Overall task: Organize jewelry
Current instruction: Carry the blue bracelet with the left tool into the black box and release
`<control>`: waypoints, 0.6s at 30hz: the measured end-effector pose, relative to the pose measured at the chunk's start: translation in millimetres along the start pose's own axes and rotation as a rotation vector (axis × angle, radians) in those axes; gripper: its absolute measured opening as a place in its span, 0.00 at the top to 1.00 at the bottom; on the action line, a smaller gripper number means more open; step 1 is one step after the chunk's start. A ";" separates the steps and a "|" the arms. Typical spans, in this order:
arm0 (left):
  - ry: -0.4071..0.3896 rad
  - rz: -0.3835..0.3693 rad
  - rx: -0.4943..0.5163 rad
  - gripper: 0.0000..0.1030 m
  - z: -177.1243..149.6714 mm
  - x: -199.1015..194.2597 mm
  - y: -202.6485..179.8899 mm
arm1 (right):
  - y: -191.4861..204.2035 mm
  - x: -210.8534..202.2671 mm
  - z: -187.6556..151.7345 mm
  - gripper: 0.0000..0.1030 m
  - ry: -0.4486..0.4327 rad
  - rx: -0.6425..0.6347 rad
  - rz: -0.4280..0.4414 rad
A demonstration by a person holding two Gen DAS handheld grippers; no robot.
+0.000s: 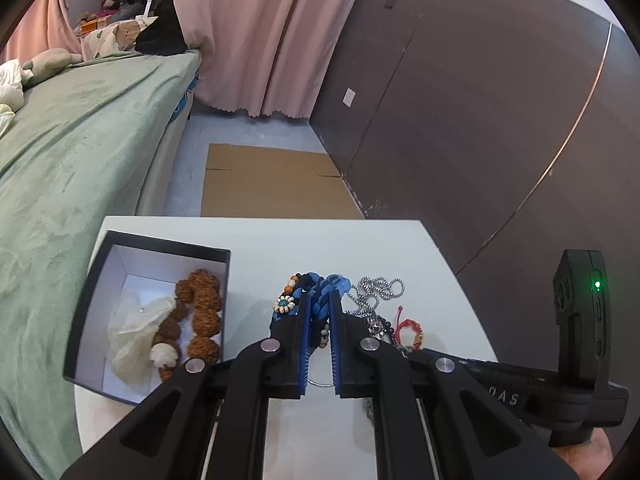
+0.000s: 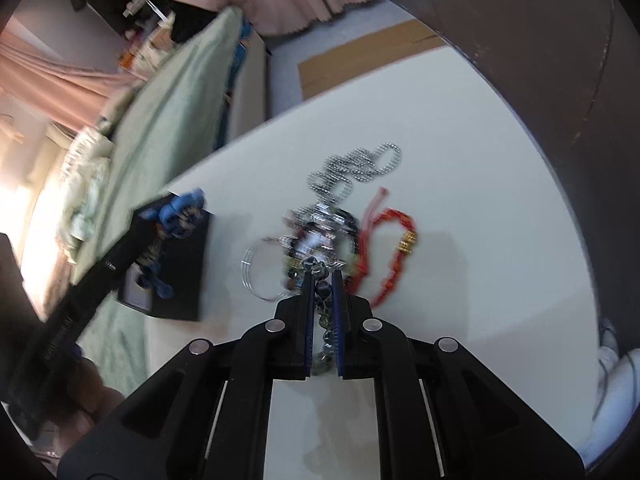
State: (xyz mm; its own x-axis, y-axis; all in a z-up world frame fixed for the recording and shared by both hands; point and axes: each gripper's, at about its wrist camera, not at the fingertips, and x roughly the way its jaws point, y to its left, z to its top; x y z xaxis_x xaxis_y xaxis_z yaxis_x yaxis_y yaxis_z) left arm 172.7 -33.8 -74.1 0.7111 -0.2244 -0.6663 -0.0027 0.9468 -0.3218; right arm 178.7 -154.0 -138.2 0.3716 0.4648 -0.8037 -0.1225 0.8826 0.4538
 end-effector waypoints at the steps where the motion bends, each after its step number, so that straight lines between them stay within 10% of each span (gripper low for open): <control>1: -0.006 -0.005 -0.004 0.94 1.3 -4.4 1.6 | 3.3 -2.7 1.6 0.91 -0.013 0.002 0.018; 18: -0.112 0.026 -0.066 0.94 11.8 -61.4 39.4 | 54.7 -28.4 14.8 0.91 -0.203 0.053 0.286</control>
State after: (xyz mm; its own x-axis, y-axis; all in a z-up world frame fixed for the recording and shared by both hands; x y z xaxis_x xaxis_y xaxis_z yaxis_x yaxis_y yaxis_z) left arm 137.2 20.1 -37.9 0.7840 -0.1697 -0.5970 -0.0656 0.9339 -0.3516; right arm 175.2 -119.9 -84.9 0.5050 0.6644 -0.5510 -0.2020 0.7116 0.6729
